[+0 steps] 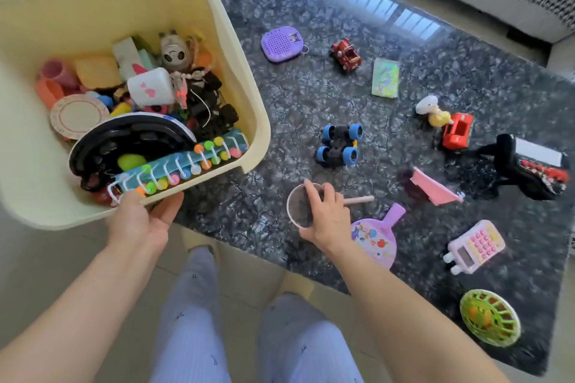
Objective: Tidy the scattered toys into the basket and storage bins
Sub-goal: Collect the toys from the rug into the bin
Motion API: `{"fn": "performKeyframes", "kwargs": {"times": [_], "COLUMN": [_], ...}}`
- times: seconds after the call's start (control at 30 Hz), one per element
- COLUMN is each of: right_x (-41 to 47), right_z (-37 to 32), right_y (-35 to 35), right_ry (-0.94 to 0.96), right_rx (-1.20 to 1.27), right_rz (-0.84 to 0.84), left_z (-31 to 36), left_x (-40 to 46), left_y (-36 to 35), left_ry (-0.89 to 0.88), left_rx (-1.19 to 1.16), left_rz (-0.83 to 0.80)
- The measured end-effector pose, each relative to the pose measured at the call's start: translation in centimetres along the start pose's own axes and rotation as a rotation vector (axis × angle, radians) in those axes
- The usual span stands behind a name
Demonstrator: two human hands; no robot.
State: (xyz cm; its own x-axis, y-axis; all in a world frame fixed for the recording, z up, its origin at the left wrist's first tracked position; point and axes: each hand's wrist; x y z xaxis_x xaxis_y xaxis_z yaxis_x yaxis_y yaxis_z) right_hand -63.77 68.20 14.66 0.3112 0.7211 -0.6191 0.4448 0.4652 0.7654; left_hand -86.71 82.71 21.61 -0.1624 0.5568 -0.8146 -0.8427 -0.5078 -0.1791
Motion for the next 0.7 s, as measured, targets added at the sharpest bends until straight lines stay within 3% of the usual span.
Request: {"fn": "performKeyframes", "kwargs": {"times": [0.13, 0.23, 0.3, 0.5, 0.6, 0.7], "right_x": [-1.7, -3.4, -4.3, -2.8, -0.7, -0.6], "right_z": [1.0, -0.5, -3.2, -13.8, -17.5, -17.4], "right_y": [3.2, 7.6, 10.5, 14.2, 14.8, 13.8], "right_ry": [0.031, 0.243, 0.417, 0.72, 0.721, 0.66], "right_rx": [0.399, 0.525, 0.536, 0.386, 0.307, 0.33], "right_rz": [0.314, 0.556, 0.621, 0.435, 0.322, 0.357], "left_z": [-3.1, -5.5, -6.5, -6.8, -6.3, -6.1], "left_x": [-2.4, -4.4, -5.4, -6.3, -5.6, -5.2], "left_y": [-0.5, -1.3, -1.6, -1.2, -0.8, -0.7], "left_ry": [0.003, 0.016, 0.029, 0.024, 0.041, 0.057], "left_rx": [-0.041, -0.081, -0.109, -0.139, -0.161, -0.183], "left_rz": [0.05, 0.072, 0.067, 0.074, 0.111, 0.136]}}
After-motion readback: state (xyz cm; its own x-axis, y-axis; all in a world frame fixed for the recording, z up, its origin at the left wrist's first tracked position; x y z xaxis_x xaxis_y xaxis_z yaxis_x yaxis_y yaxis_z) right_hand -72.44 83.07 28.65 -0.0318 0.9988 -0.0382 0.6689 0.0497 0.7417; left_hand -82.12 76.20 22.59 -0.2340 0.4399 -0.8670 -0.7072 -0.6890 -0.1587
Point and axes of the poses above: each hand's wrist, its own x-axis towards the middle knuckle, its own y-axis out of the back of the hand, z = x × y, and after that the axes turned 6 degrees about -z, right-handed
